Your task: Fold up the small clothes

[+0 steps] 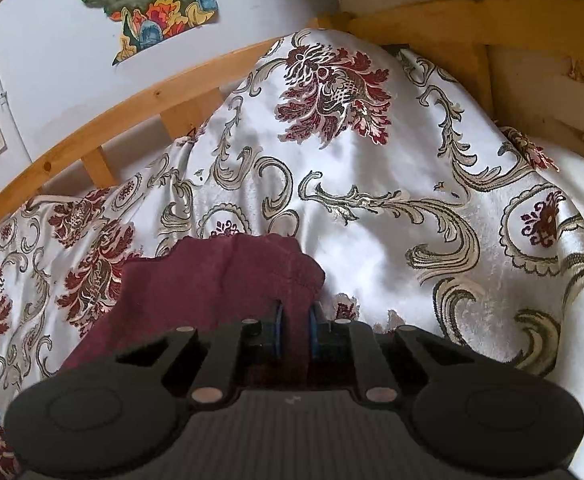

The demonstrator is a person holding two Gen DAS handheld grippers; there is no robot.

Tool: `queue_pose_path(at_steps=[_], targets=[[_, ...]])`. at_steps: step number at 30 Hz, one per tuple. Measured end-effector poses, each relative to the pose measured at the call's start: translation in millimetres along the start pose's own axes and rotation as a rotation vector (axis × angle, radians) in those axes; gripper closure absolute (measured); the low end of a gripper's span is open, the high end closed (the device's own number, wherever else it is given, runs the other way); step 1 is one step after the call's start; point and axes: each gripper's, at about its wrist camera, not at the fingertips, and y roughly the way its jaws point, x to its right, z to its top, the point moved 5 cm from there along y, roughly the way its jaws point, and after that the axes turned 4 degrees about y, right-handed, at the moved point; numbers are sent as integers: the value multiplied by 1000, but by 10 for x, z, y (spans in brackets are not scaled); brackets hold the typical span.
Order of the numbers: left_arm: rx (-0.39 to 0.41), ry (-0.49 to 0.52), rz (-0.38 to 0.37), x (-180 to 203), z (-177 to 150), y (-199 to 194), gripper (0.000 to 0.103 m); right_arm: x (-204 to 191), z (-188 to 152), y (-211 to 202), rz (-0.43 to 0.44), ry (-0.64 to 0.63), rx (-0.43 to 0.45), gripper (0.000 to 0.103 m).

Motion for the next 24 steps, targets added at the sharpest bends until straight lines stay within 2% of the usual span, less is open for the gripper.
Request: queue_pose_path(at_steps=[4,8,10,13,16,18,24], targets=[[-39,-200,104,-335,33,103,5,-20,-2,12,-17,-20,-5,87],[-91,-358,101,-540,-34,207,5,-35,-5,10,-23,-27,-4,86],[-138,-367,103,-572,-94,279,5,-31,0,11,-21,-21,-3,82],[-235,-323,146,-567,-263,394,3,-13,4,-5,-14,-3,3,73],[-235,-353,138,-616,-347,386,1,-16,20,-19,7,12,10,60],[-239,-358,135,-629,-355,393,1,-18,32,-16,17,21,15,44],[-233,-337,141,-619,-359,392,1,-1,113,71,76,72,43,29]])
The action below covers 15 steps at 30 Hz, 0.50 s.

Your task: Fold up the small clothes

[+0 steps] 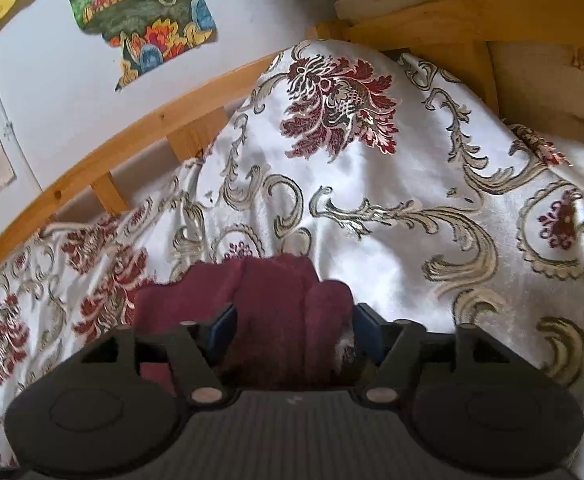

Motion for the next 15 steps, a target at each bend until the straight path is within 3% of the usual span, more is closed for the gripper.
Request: queue_pose_path(at_steps=[8,15], targets=[[11,15,10,18,-13,-25,1,-52,142,240,108,-13,18,16],[17,35,21,35,-13,-21,1,-79,72,331,92,-63,26,22]])
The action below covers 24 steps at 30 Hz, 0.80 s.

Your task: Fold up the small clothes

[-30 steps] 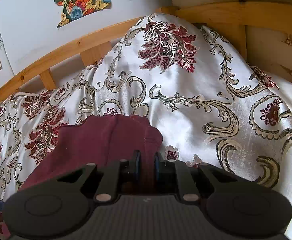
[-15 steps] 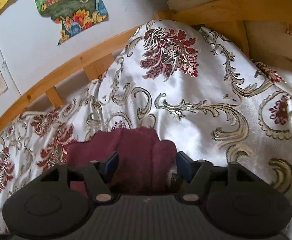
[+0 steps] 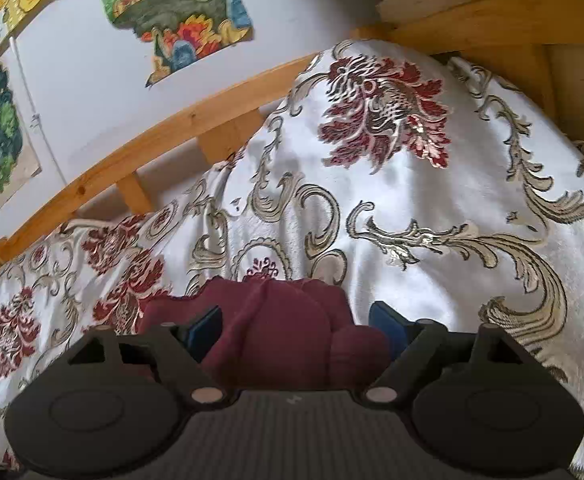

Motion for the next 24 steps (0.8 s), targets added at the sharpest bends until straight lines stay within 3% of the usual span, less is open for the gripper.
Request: queue_pose_path(at_steps=[3,6,17,24], targets=[[1,2,1,0,-1,-1,1,12,-14,-17,-9,23,18,34],[-2,-3,-4,-3,-3,1,1,36,-21,-18,-27,25,24,40],[-2,-5,-4,-6,-8,5,1,42,-45,6,-50,11,25,41],[-2,-5,-5,-7,-7,4,1,47,-50,5,-38,20,24,34]])
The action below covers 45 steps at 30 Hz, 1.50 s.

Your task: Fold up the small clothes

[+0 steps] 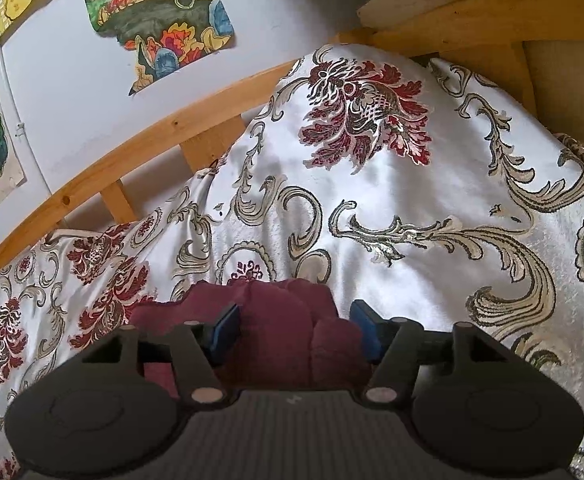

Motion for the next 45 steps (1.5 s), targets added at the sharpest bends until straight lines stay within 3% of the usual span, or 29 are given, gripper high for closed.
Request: queue_pose_path(at_steps=[5,8,11,19,22,24,31,38,45], targets=[[-8,-9,-11,-13,0,3,1,-2,23,-37,17,16,-2,34],[-18,-24,-24,-39,0,6,1,35,54,-60,24,41,1,50],[-18,-28,-29,-48,-3,5,1,108,80,-60,32,78,2,58],[-14,-22,-70,-10,-4,-13,5,104,54,-12,26,68,-23,58],[-20,-22,-89,6,-5,0,7,89,43,-15,20,55,-20,73],[-28,-30,-112,8,-11,9,12,82,45,-19,25,58,-19,80],[-68,-100,-219,19,-31,65,37,11,53,-70,18,27,2,87],[-25,45,-173,181,-19,-56,54,-170,97,-235,21,-50,65,89],[72,175,-134,274,63,-316,56,-568,184,-552,79,-153,154,91]])
